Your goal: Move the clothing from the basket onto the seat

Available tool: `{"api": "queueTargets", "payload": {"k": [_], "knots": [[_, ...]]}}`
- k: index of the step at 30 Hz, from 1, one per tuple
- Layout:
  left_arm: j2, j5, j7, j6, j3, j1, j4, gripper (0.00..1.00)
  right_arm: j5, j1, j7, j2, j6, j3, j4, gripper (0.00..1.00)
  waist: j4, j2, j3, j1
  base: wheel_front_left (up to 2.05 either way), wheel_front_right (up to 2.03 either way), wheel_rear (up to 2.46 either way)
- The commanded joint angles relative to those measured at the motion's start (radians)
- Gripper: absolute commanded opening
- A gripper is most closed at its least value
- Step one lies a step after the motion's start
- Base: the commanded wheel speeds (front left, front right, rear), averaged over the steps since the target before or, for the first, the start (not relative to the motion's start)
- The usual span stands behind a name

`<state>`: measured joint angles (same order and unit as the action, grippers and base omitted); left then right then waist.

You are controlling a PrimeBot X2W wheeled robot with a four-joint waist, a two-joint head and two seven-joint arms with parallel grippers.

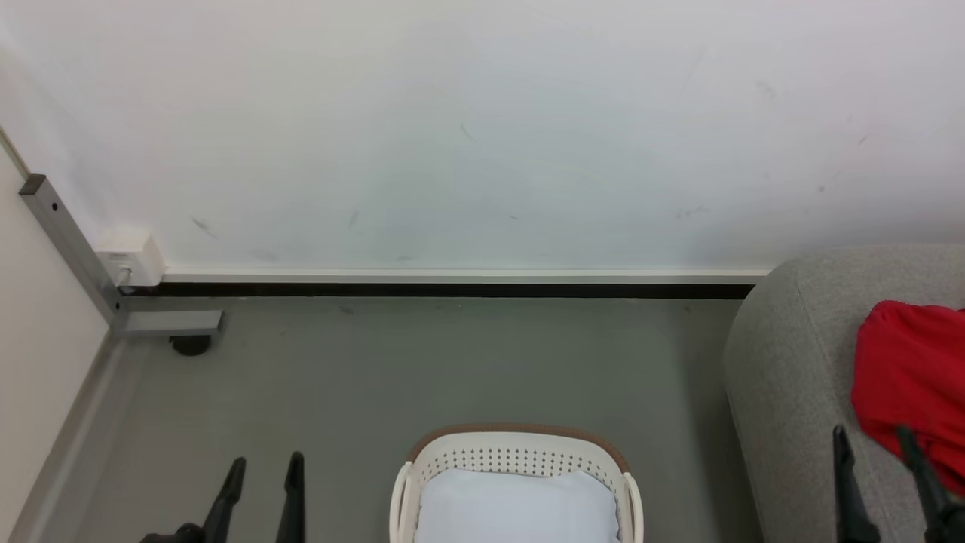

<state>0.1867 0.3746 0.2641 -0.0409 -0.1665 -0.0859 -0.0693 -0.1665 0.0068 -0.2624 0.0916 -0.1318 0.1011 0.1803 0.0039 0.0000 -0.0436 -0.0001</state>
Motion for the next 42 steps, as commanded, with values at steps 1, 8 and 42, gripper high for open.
{"api": "queueTargets", "payload": {"k": [1,8,42], "knots": [[-0.011,-0.021,0.0,0.009,0.019,-0.015,-0.004,1.0,0.016,0.025,-0.003,-0.002,0.002,-0.009,0.012,1.0,0.004,0.0,-0.004,0.0001,0.0,0.0,0.0],[-0.046,-0.108,0.0,0.051,0.073,-0.043,-0.048,1.0,0.075,0.062,-0.003,-0.028,0.002,-0.051,0.066,1.0,0.013,0.0,-0.011,0.0001,0.0,0.0,0.0],[-0.128,-0.176,0.0,0.172,0.121,-0.019,-0.125,1.0,0.018,0.068,-0.003,-0.041,0.002,-0.111,0.098,1.0,-0.029,0.0,-0.029,0.0001,0.0,0.0,0.0]]}}
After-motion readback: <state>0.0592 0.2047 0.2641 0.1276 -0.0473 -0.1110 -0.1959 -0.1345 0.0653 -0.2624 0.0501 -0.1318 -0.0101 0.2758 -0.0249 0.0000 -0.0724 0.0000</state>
